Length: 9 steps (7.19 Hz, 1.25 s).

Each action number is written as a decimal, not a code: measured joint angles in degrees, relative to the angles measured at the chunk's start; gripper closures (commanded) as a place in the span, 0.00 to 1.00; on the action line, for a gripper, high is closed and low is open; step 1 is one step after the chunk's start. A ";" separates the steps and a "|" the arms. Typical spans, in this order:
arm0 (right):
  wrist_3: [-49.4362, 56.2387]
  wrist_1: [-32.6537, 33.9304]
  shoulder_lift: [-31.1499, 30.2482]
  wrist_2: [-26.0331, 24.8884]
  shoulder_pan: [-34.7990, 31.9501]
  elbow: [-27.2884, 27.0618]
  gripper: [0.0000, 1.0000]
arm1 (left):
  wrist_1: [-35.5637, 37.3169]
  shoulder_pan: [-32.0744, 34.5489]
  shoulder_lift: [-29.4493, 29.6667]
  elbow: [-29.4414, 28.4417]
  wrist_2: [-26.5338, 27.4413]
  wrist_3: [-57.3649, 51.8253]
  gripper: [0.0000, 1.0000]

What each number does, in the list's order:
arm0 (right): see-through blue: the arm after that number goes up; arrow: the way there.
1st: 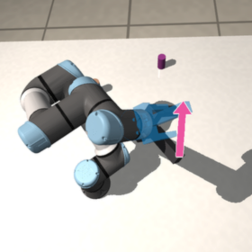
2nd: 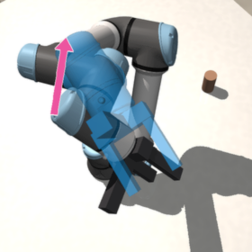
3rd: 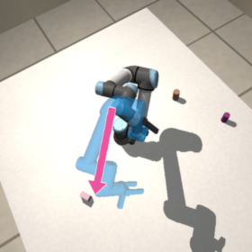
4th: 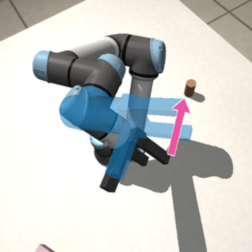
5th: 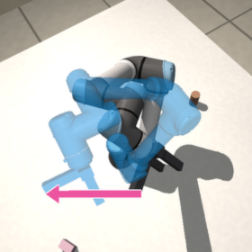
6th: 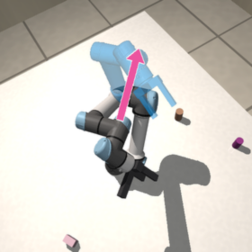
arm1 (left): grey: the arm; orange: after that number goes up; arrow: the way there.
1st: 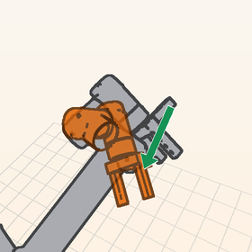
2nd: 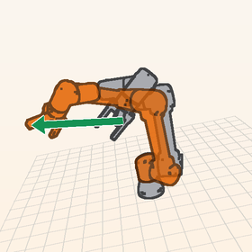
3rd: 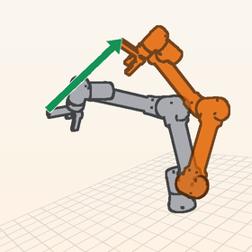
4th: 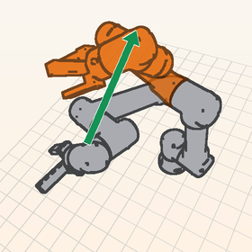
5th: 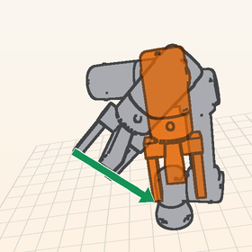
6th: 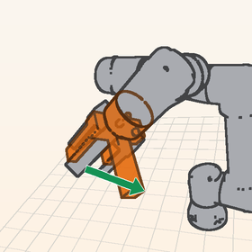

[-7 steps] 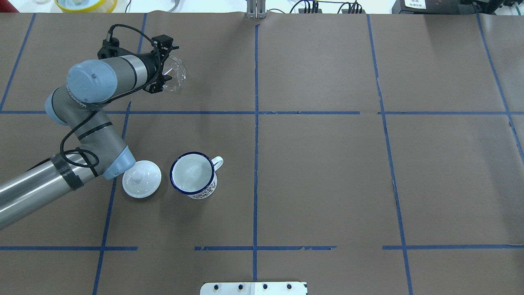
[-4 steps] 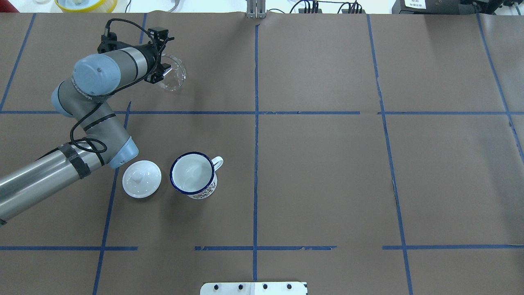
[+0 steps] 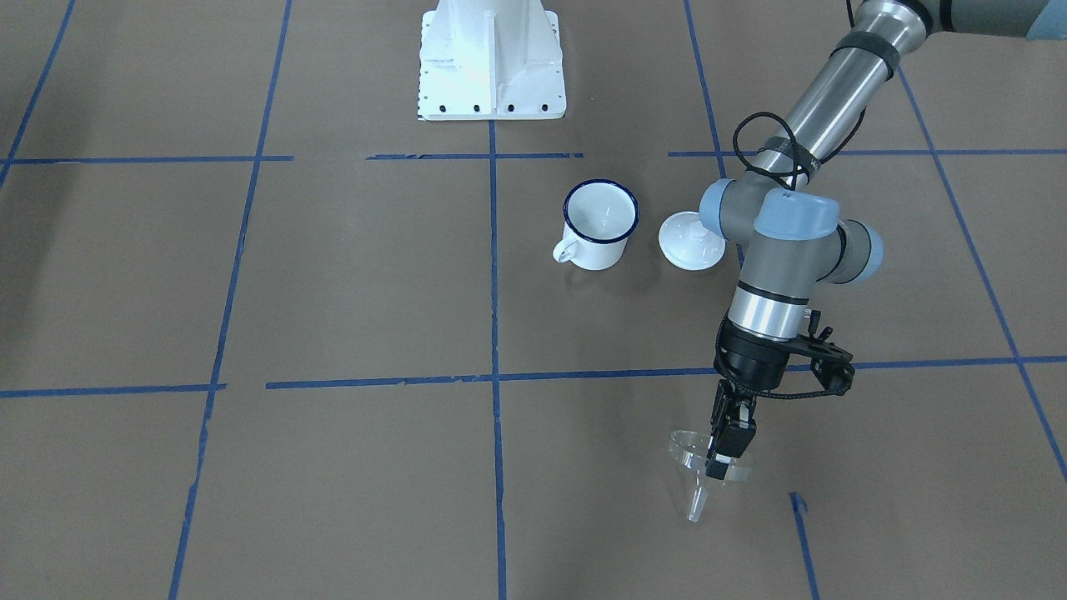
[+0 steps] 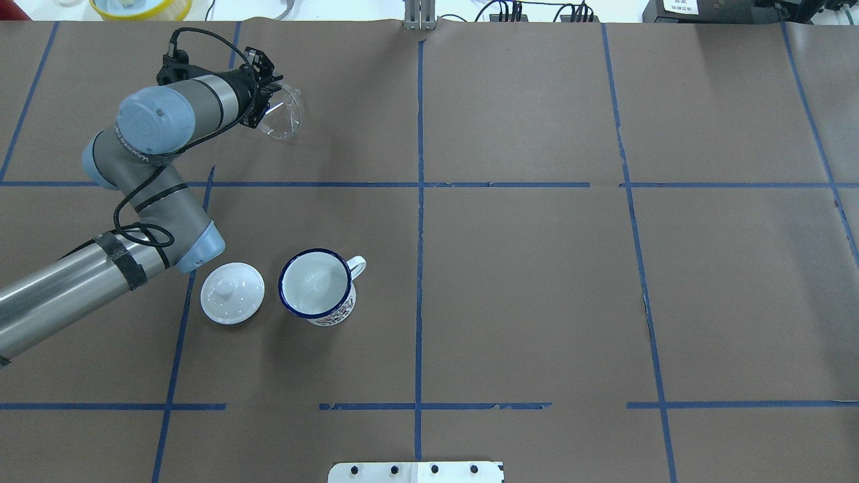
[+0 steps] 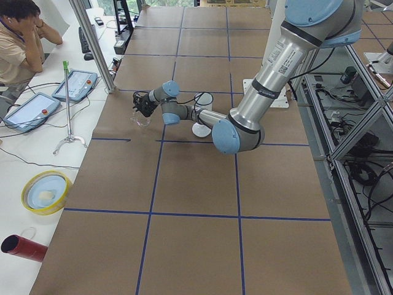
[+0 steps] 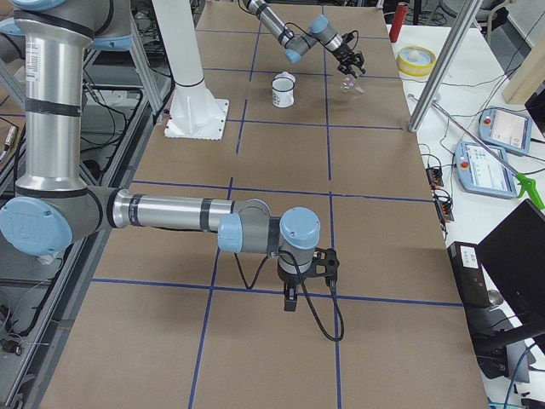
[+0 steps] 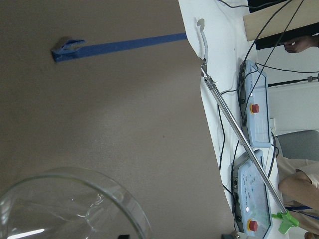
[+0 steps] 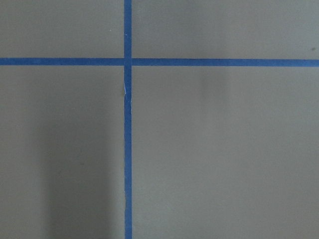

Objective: Place funnel on cup
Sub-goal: 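Grasp the glass funnel rim with the left gripper and lift it, then carry the funnel over the mug and lower it into the opening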

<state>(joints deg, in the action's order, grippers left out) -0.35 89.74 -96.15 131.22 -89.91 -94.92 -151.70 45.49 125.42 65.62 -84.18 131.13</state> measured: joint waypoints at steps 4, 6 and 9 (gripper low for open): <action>0.00 0.00 0.00 0.00 0.00 0.00 0.00 | 0.08 0.73 -0.14 1.36 -0.14 -0.32 1.00; 0.00 0.00 0.00 0.00 0.00 0.00 0.00 | 2.03 1.41 -0.42 7.75 -2.56 -1.89 1.00; 0.00 0.00 0.00 0.00 0.00 0.00 0.00 | 21.99 1.45 -0.38 27.34 -11.52 -5.52 1.00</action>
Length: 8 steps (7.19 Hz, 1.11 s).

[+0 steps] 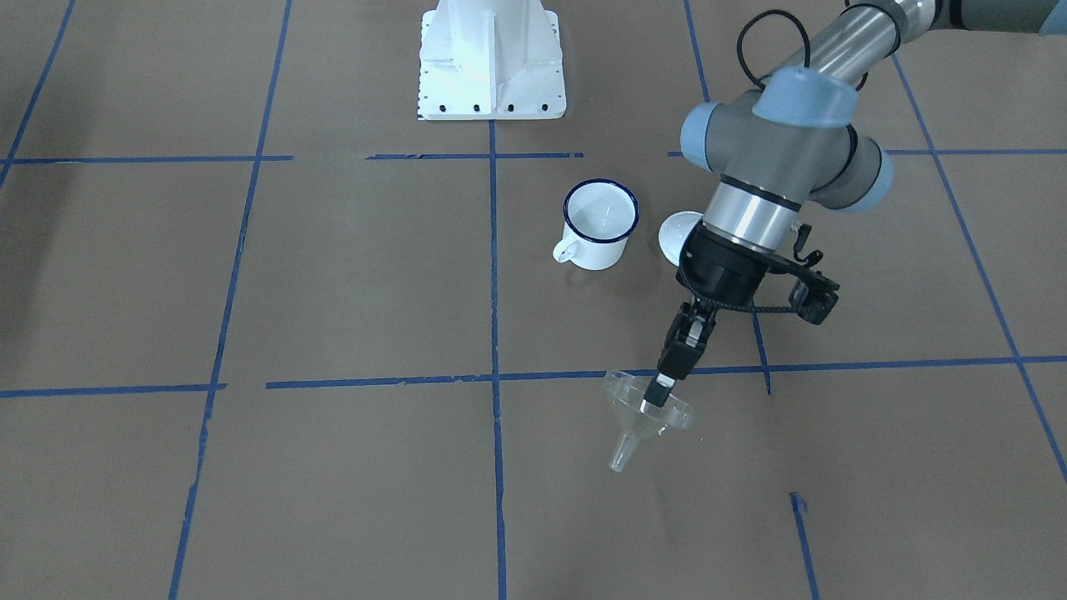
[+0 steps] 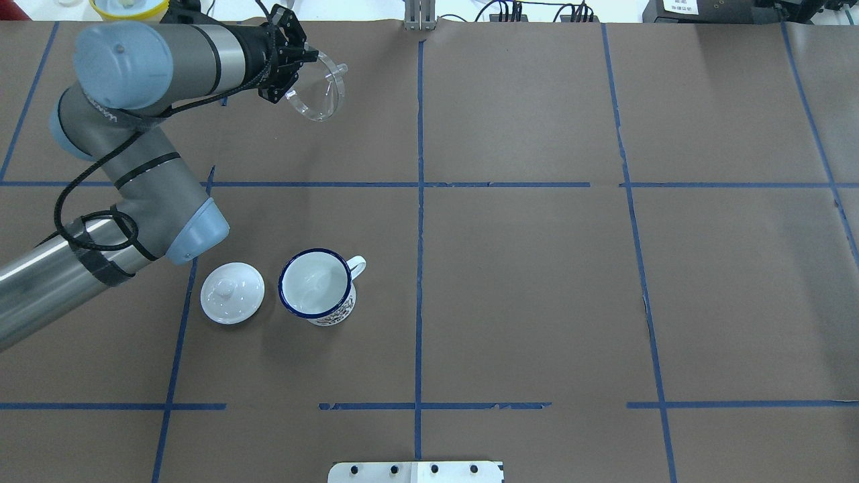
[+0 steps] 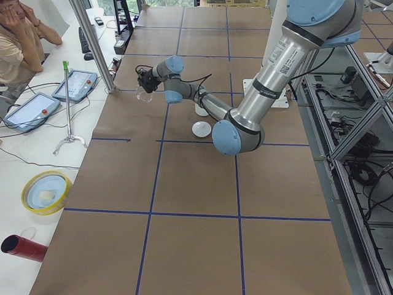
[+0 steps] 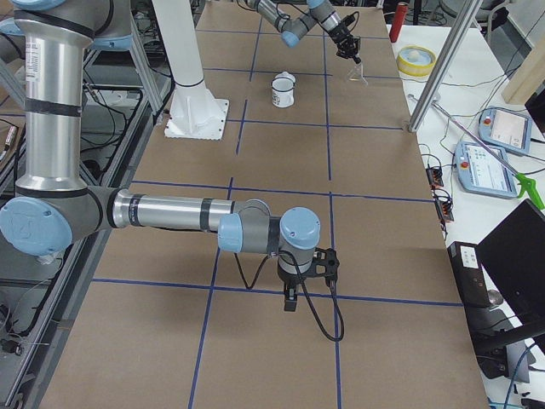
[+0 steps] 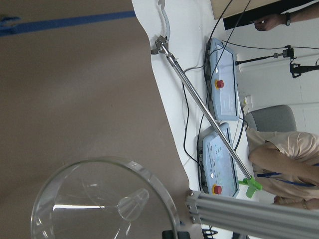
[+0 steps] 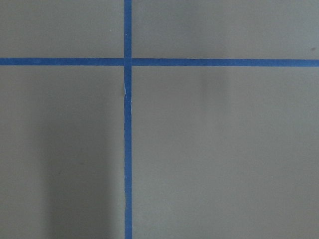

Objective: Place funnel on cup
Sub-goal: 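Carry the funnel over the mug and lower it into the opening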

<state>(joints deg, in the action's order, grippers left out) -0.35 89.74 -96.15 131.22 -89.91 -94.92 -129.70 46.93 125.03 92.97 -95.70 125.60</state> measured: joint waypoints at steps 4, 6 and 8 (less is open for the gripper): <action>0.00 0.00 0.00 0.00 0.00 0.00 0.00 | 40.69 -1.41 5.97 20.65 -8.60 -13.23 1.00; 0.00 0.00 0.00 0.00 0.00 0.00 0.00 | 59.11 -5.40 10.68 23.89 -10.33 -22.19 1.00; 0.00 0.00 0.00 0.00 0.00 0.00 0.00 | 72.17 -8.67 12.99 24.39 -11.62 -31.58 1.00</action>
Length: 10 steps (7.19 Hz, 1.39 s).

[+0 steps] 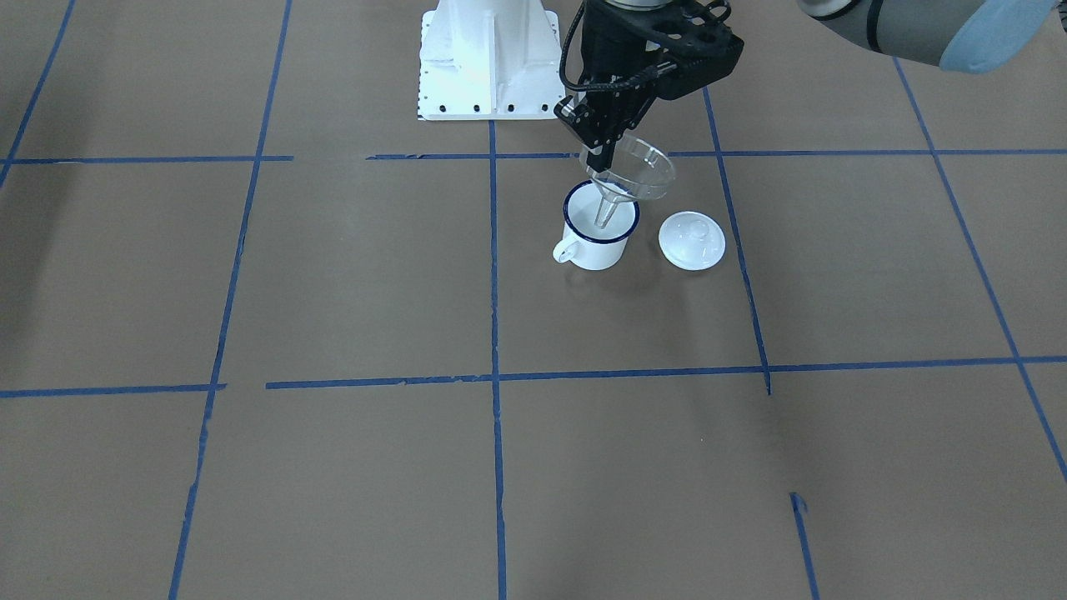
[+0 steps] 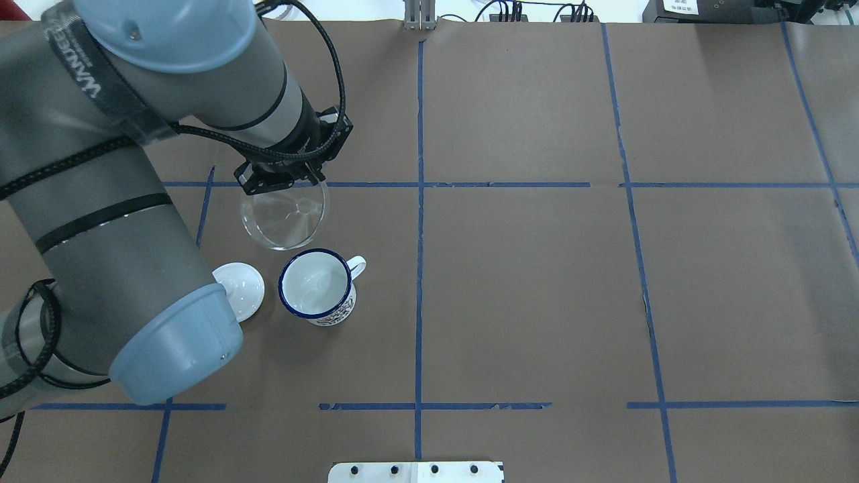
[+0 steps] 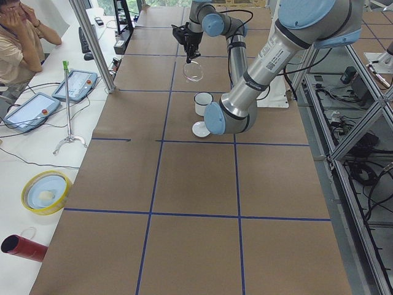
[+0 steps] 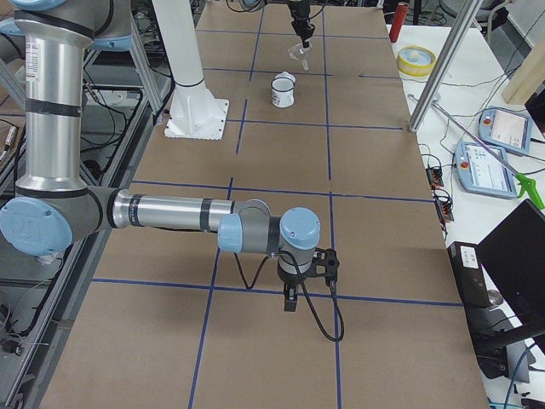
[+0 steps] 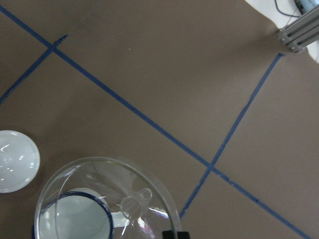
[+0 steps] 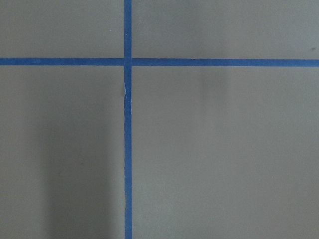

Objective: Place funnel on cup
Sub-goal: 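Carry the funnel over the mug and lower it into the opening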

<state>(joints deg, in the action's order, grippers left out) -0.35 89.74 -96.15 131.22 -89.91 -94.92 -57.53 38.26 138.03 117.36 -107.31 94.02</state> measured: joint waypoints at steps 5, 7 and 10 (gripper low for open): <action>0.00 0.00 0.02 0.00 0.00 0.00 0.00 | 6.65 -2.86 4.52 -10.84 -2.37 -8.41 1.00; 0.00 0.00 0.02 0.00 0.00 0.00 0.00 | 5.76 -4.58 4.72 -14.05 -2.45 -9.61 1.00; 0.00 0.00 0.00 0.00 0.00 0.00 0.00 | 1.54 -6.96 3.59 -18.18 -2.33 -9.81 1.00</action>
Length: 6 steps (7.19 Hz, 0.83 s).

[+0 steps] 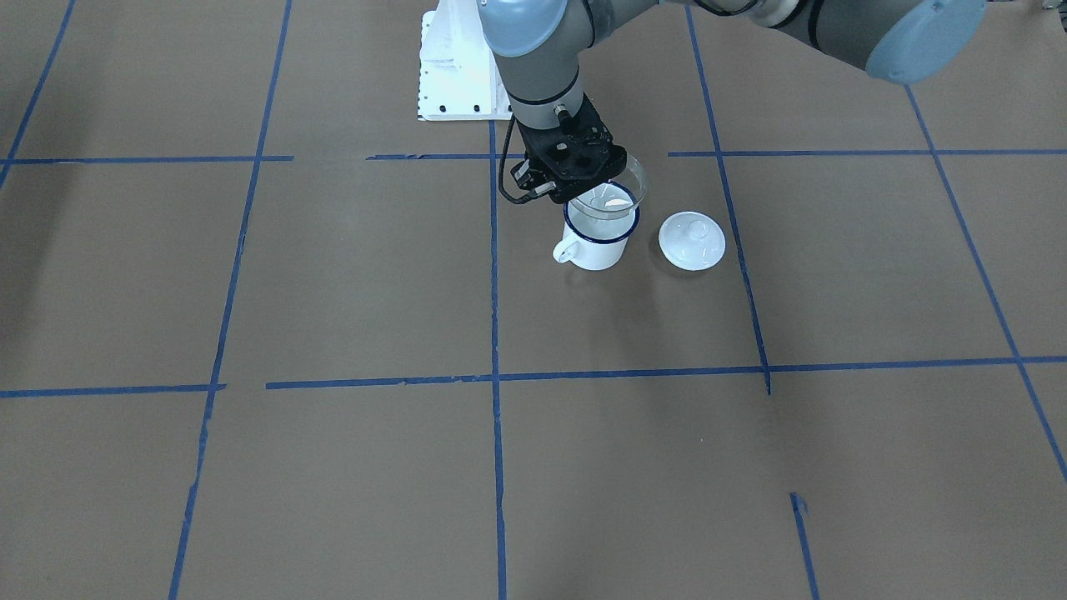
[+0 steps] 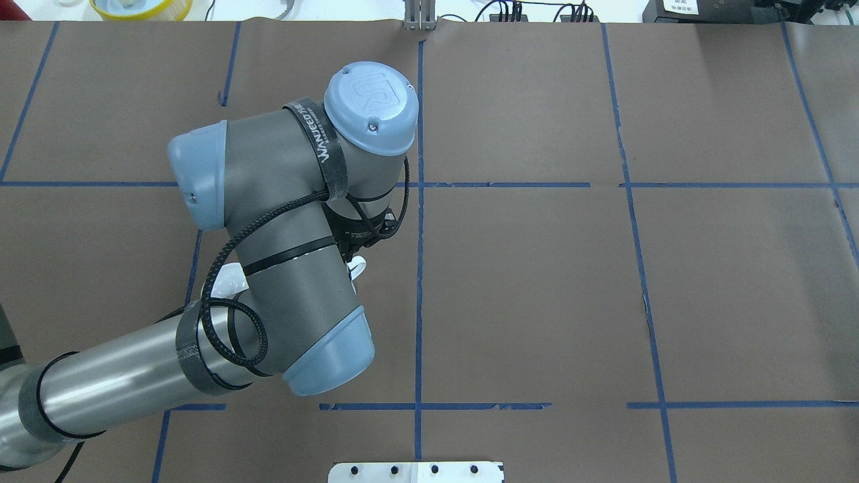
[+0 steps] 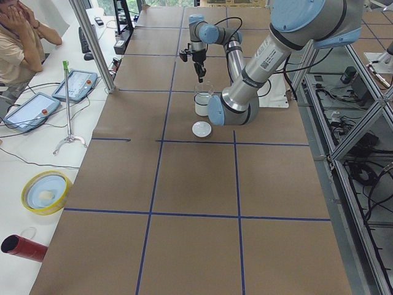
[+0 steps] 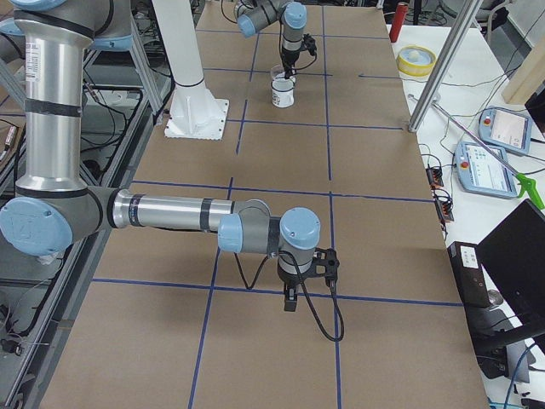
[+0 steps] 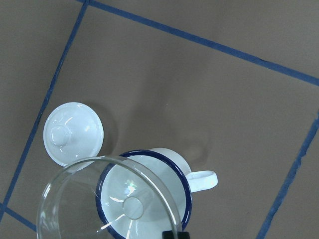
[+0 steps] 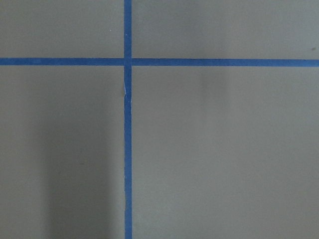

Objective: Place funnel on cup
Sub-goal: 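Carry the funnel over the mug and lower it into the opening, then open the left gripper to release the funnel in the mug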

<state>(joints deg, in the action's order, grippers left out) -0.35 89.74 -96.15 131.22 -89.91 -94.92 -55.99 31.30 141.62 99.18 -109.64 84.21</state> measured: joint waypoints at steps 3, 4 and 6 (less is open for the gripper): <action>0.00 0.00 0.00 0.00 0.00 0.00 0.00 | -2.41 -0.82 -1.63 -0.81 0.21 -0.03 1.00; 0.00 0.00 0.00 0.00 0.00 0.00 0.00 | -2.85 -0.85 -1.80 -0.92 0.26 -0.09 1.00; 0.00 0.00 0.00 0.00 0.00 0.00 0.00 | -4.05 -1.03 -1.97 -1.92 0.32 -0.17 1.00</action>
<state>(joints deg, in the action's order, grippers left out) -0.35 89.74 -96.15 131.22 -89.91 -94.92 -60.04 30.28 139.65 97.26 -109.32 84.04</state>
